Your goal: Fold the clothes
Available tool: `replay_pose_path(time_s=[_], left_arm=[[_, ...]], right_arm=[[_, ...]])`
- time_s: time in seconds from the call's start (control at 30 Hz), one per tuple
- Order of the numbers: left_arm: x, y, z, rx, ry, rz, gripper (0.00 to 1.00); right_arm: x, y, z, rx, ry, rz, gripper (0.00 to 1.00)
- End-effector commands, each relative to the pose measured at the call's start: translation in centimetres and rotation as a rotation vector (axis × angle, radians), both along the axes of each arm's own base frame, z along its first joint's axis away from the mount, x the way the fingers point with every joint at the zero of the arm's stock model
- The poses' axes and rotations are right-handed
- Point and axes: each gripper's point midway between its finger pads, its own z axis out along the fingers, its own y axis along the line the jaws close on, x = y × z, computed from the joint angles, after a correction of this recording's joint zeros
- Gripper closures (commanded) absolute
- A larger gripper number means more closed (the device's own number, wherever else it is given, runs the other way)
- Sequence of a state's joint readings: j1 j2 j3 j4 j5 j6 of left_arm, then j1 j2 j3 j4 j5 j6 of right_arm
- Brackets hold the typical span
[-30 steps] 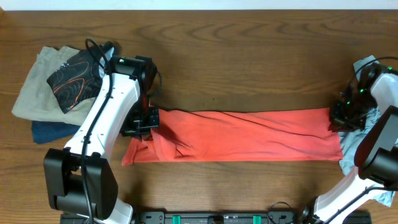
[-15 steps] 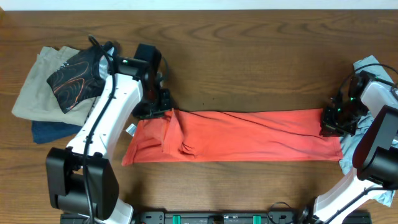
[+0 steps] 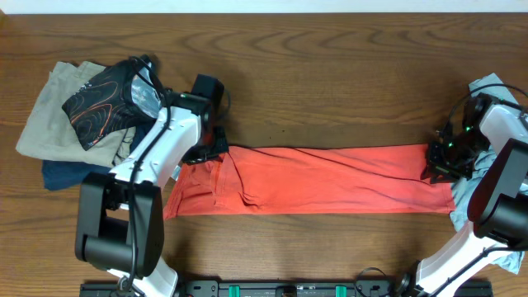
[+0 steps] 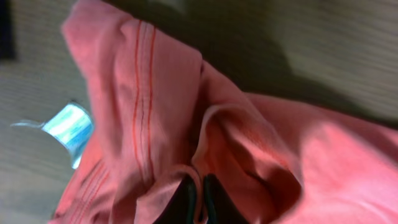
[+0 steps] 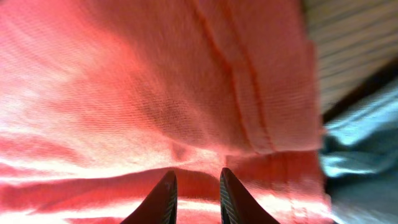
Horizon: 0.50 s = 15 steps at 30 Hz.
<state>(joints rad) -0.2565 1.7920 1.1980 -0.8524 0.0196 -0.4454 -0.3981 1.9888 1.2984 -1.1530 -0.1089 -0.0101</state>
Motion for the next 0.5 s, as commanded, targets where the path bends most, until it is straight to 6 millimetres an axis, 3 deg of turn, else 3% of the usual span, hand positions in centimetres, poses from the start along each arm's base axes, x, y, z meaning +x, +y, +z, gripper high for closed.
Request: replay_pose_path(time_s=[0.0, 0.17, 0.3, 0.47], left_arm=[[-0.9, 0.9, -2.6, 0.042, 0.032, 0.020, 0.92], [-1.4, 2.0, -5.0, 0.084, 0.046, 0.030, 0.92], [-1.1, 3.5, -5.1, 0.102, 0.041, 0.070, 0.91], [0.8, 6.6, -5.1, 0.090, -0.017, 0.179, 0.91]], right_arm=[[0.5, -0.8, 0.4, 0.001, -0.020, 0.002, 0.77], [-0.2, -1.4, 0.5, -0.018, 0.006, -0.002, 0.77], [-0.4, -1.7, 0.5, -0.020, 0.011, -0.012, 0.76], [-0.4, -1.7, 0.5, -0.019, 0.010, -0.010, 0.73]])
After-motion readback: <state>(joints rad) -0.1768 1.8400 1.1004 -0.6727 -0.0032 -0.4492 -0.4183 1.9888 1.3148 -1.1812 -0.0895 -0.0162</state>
